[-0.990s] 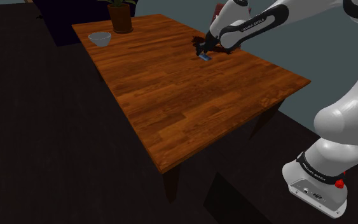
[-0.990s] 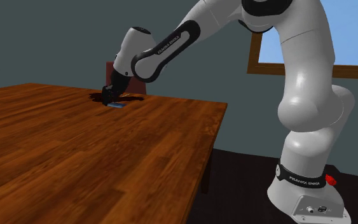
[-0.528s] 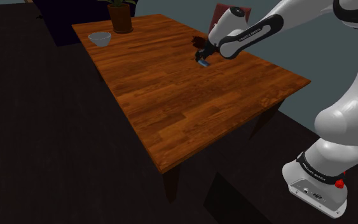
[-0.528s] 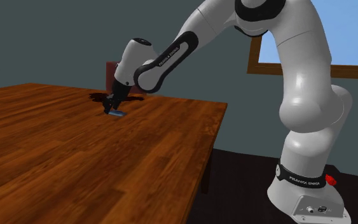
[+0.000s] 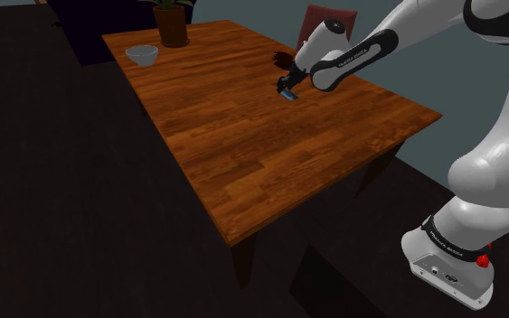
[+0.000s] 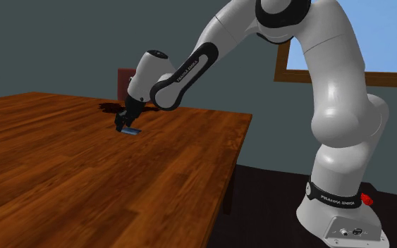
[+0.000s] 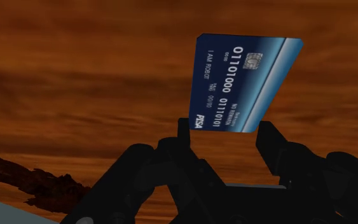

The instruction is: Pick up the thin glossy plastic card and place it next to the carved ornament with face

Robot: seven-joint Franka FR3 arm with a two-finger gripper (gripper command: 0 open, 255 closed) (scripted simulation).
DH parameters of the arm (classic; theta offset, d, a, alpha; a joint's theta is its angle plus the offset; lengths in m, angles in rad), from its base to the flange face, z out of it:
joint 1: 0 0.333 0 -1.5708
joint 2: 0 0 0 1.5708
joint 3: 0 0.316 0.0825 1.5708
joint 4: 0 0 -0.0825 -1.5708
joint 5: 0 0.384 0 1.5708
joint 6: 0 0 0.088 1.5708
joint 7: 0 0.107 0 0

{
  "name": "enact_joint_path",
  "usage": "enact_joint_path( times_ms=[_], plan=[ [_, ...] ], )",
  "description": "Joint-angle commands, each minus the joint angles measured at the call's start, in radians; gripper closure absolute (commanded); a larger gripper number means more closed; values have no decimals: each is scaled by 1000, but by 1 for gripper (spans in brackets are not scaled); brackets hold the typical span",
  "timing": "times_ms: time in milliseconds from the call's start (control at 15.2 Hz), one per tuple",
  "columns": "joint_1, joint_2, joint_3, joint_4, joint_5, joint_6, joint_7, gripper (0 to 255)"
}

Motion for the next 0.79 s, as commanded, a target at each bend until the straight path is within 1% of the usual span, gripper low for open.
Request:
enact_joint_path(
  times_ms=[0,132,198,528,726],
  plan=[
    [0,0,-1,0,0,1,0,255],
    [0,0,0,0,0,0,0,255],
    [0,0,0,0,0,0,0,0],
    [0,0,0,0,0,0,0,0],
    [-97,-106,96,-83,81,-23,-59,0]
  ],
)
